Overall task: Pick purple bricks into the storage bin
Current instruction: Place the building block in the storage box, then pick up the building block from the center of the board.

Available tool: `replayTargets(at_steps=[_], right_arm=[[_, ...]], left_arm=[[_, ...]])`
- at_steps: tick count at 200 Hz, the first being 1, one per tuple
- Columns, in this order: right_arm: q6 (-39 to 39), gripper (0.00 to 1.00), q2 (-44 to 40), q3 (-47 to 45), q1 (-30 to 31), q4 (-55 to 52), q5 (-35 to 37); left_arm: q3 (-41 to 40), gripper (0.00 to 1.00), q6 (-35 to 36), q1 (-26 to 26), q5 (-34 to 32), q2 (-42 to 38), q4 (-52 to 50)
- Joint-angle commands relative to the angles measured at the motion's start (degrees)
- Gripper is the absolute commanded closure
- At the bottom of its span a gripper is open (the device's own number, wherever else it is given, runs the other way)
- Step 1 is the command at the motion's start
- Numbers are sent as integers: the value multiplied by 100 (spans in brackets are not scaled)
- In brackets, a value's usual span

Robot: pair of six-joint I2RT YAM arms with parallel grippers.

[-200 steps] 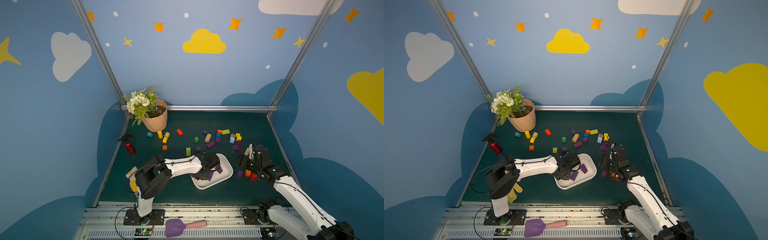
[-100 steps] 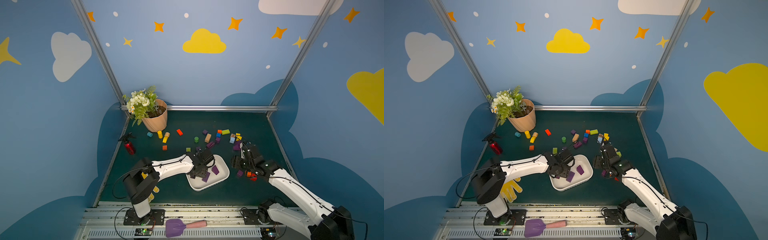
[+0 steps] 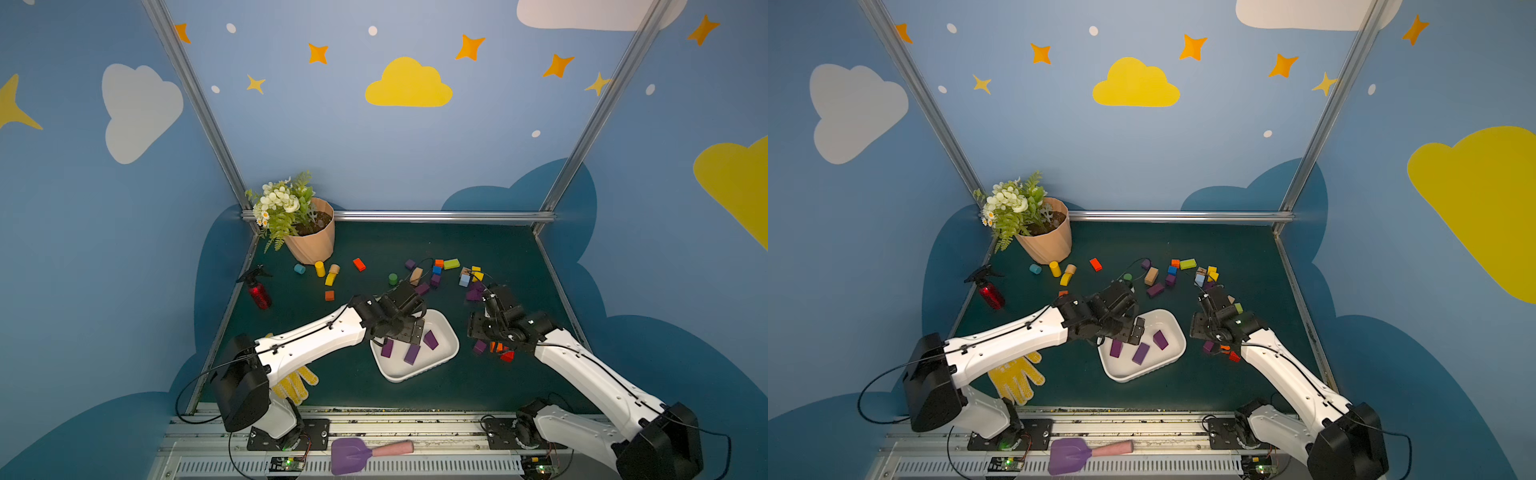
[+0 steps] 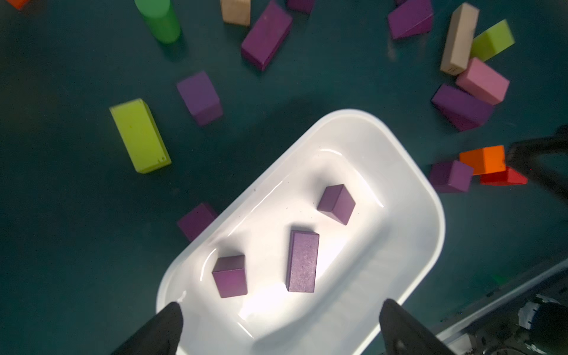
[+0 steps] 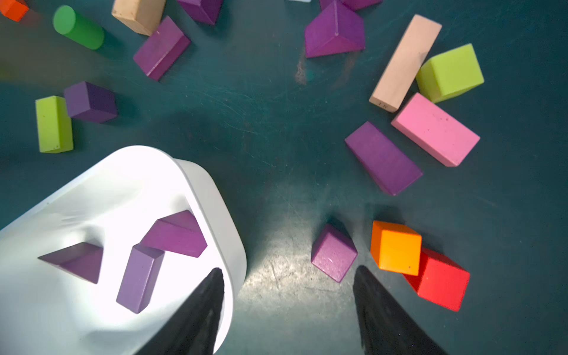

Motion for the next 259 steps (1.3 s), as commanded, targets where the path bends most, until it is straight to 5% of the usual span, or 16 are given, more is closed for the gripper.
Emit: replayTargets(at_steps=[1, 52, 126, 181, 259], right_arm=[[247, 32, 61, 193, 26, -408, 91], [700, 32, 61, 156, 26, -488, 73], [1294, 33, 150, 191, 27, -784, 100], [1624, 33, 277, 159, 23, -843, 64], [2132, 32, 181, 81, 87, -1202, 72]], left_arm=[[422, 0, 600, 129, -410, -238, -822], [628, 0, 1277, 358, -473, -756, -360], [194, 0, 2520, 437, 552, -1162, 814], [-854, 0, 1830, 1330, 2102, -1358, 2343], [-1001, 0, 1365, 1921, 3059, -1311, 2711]])
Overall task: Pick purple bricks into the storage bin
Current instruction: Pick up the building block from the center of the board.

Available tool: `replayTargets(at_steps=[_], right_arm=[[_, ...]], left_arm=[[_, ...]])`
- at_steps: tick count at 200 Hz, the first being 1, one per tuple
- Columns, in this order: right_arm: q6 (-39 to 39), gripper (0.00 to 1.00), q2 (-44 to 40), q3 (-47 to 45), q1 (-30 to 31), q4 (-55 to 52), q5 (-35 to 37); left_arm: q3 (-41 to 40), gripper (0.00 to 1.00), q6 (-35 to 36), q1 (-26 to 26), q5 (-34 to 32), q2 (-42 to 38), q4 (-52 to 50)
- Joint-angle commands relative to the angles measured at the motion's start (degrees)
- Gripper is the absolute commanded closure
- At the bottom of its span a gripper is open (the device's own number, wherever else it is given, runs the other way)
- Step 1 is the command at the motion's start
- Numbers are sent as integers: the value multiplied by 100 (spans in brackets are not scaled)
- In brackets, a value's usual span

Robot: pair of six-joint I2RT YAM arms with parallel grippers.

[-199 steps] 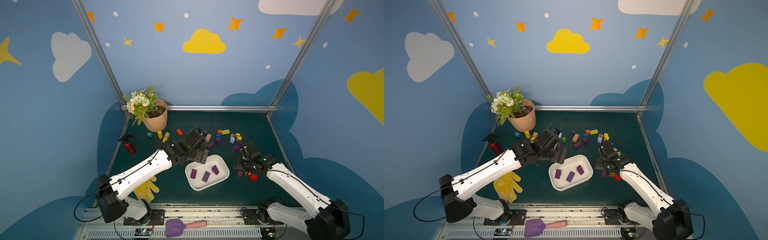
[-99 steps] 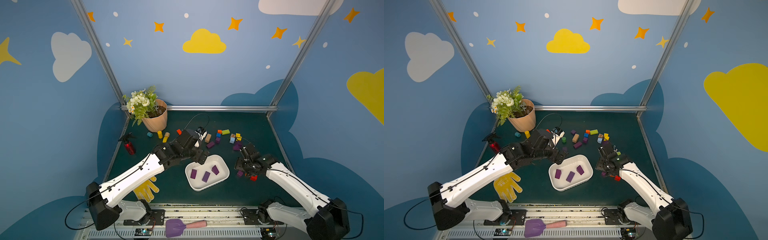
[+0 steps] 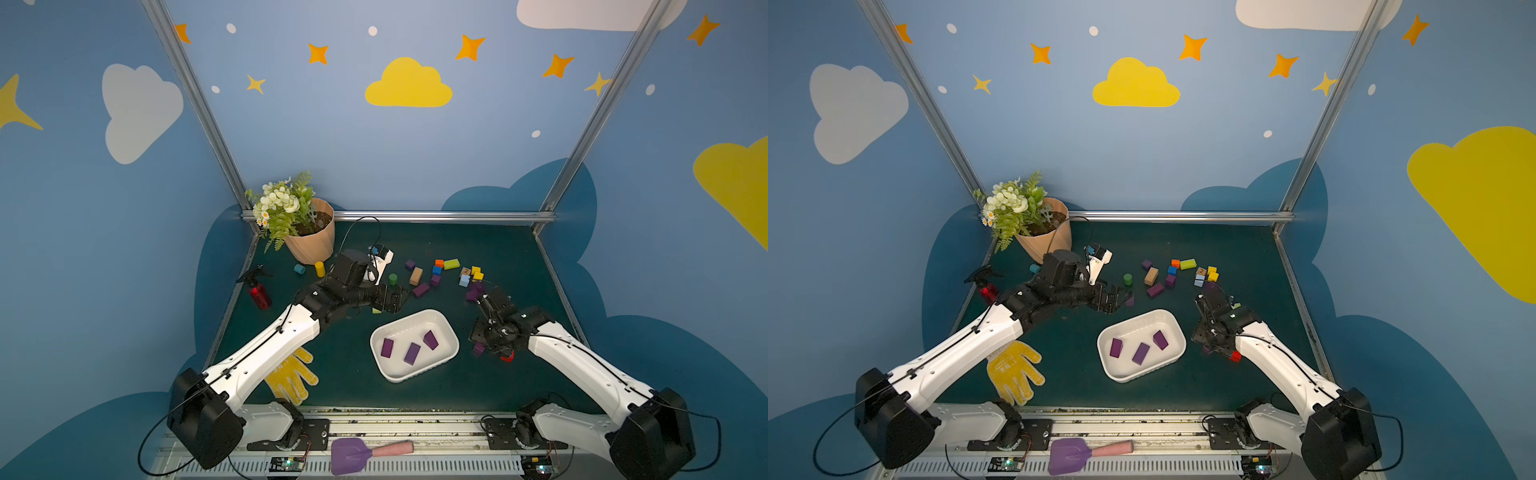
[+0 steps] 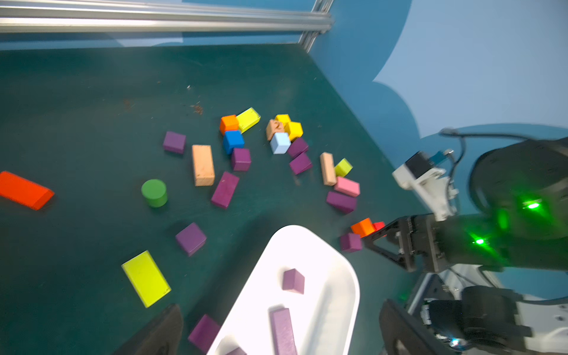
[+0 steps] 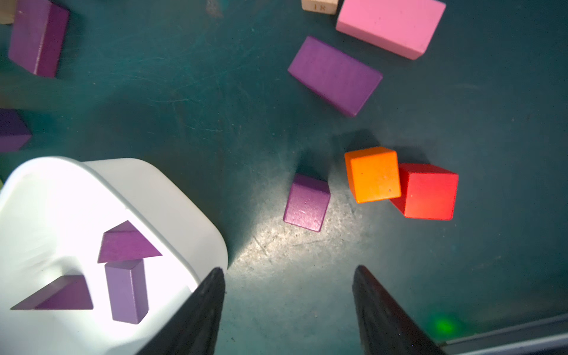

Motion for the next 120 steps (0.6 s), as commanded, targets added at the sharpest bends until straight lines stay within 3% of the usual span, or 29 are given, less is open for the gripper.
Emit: replayTargets(at_steps=[1, 120], right_arm=[[315, 32, -147, 21, 81, -296, 107], [905, 34, -180, -139, 393, -623, 417]], left_arm=[[-39, 0, -129, 84, 448, -61, 327], [-288, 0, -171, 88, 283, -311, 562]])
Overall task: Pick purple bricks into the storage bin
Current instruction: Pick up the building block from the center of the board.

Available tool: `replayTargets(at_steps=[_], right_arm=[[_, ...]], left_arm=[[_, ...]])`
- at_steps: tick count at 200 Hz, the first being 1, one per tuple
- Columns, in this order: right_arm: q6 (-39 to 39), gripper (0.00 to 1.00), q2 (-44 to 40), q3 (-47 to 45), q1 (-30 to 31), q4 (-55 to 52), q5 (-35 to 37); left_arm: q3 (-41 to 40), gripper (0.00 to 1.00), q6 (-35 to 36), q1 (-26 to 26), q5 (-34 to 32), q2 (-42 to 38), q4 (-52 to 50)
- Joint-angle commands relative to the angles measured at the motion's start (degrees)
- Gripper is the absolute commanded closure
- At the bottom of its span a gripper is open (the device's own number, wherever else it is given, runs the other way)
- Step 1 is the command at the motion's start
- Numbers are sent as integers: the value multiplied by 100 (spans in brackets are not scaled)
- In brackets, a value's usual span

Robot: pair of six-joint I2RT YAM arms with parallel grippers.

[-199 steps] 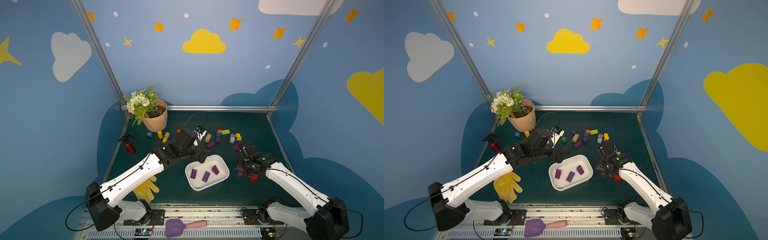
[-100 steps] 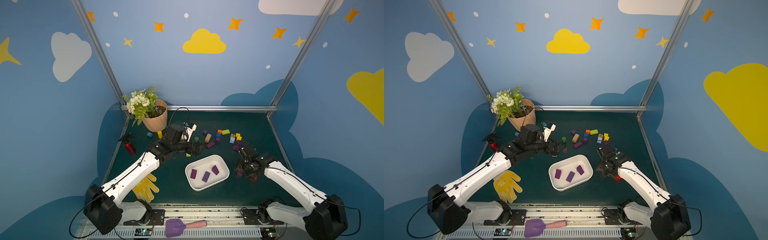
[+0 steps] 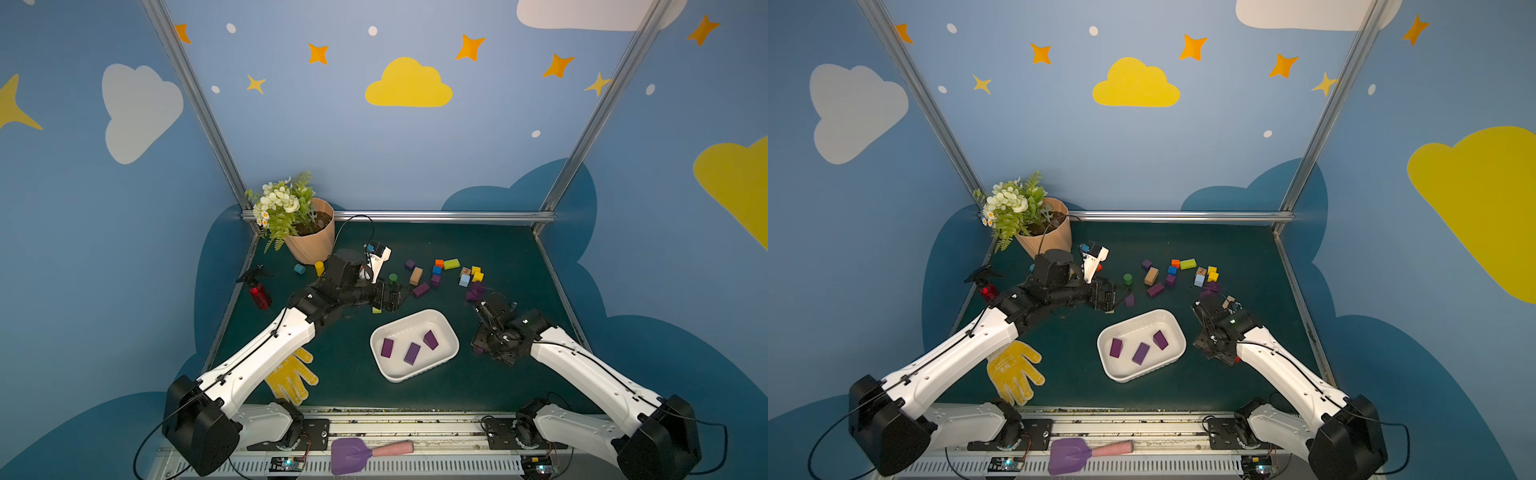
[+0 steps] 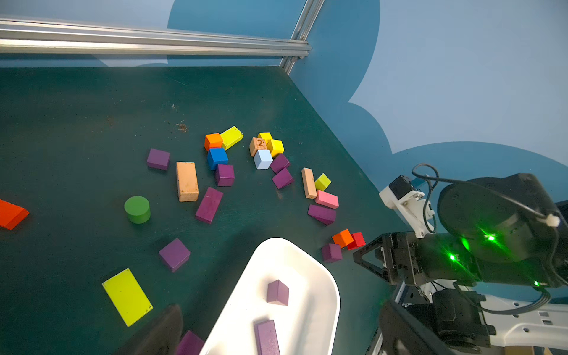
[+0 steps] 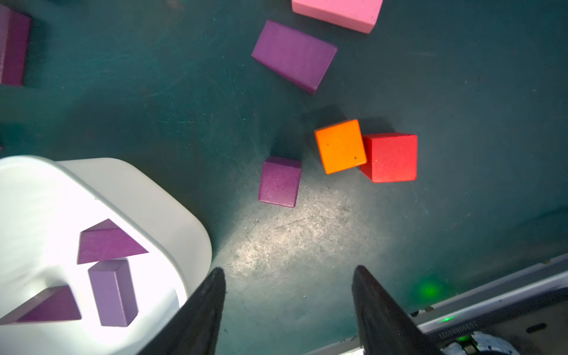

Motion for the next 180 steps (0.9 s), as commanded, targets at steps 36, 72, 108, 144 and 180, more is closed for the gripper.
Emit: replayTargets(at_steps=[36, 72, 108, 144, 180], right_arm=[[172, 34, 189, -126, 50, 21, 34], [175, 34, 260, -128, 54, 184, 36], [149, 34, 554, -120, 37, 387, 35], [99, 34, 910, -75, 2, 504, 53], [33, 34, 1160, -68, -63, 684, -2]], left_arm=[[-109, 0, 24, -91, 50, -49, 186], [-154, 0, 220, -391, -259, -53, 124], [-179, 0, 313, -638, -447, 20, 65], [-186, 0, 449, -897, -649, 51, -32], [-170, 0, 514, -996, -758, 77, -93]])
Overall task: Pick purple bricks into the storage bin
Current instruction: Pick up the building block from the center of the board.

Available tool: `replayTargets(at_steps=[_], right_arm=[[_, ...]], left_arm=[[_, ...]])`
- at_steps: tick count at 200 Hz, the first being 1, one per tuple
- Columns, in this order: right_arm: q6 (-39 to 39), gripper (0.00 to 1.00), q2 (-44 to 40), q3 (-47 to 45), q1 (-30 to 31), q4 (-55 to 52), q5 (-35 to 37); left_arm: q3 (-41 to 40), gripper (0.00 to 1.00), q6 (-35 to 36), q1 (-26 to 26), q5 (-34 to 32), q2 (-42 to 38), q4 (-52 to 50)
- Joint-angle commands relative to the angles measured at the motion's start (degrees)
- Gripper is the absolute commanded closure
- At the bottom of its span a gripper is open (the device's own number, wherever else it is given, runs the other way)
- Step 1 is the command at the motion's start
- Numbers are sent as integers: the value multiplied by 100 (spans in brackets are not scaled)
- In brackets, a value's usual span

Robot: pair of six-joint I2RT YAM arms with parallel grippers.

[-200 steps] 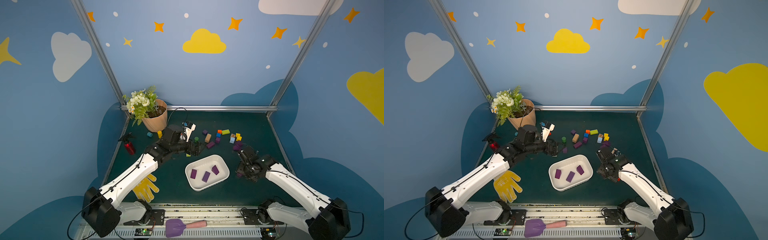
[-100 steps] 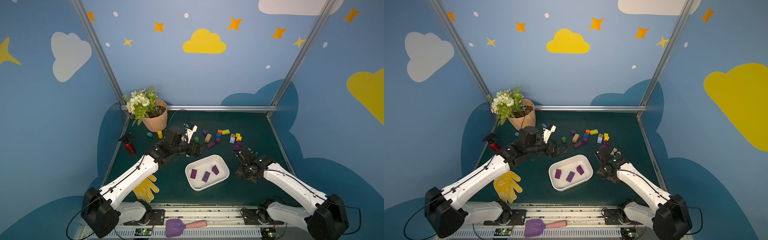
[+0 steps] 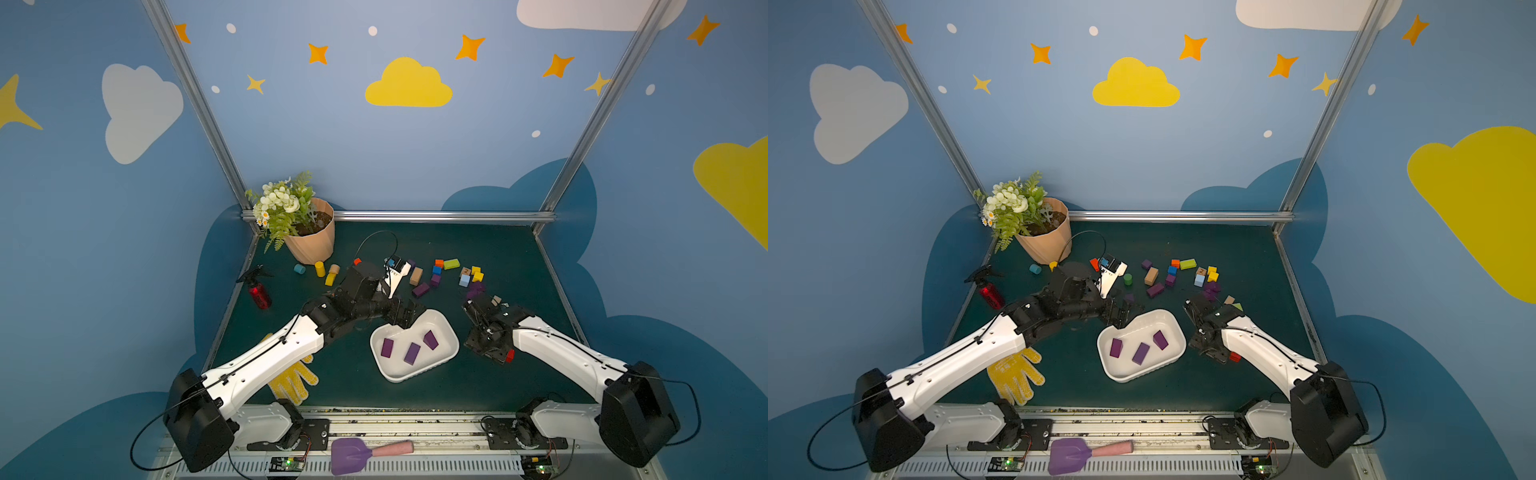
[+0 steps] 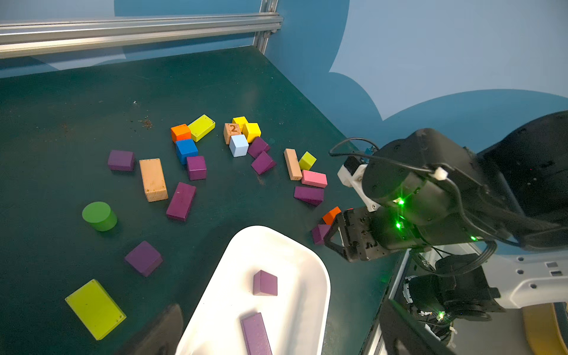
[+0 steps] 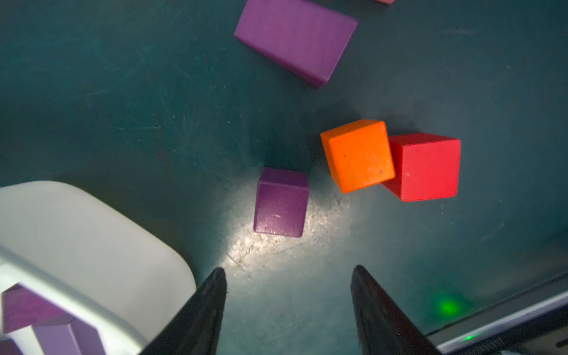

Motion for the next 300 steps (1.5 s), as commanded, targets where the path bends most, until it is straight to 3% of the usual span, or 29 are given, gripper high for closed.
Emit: replayTargets(at_steps=[1, 153, 300], right_arm=[[-53, 34, 126, 12, -59, 114, 12], [-271, 39, 590, -392, -582, 920, -495], [-429, 60, 911, -502, -760, 1284, -549]], left_arm=[[-59, 0, 155, -41, -166, 32, -148], [-37, 0, 414, -132, -403, -237, -334], [-11, 0, 300, -57, -414, -283, -369]])
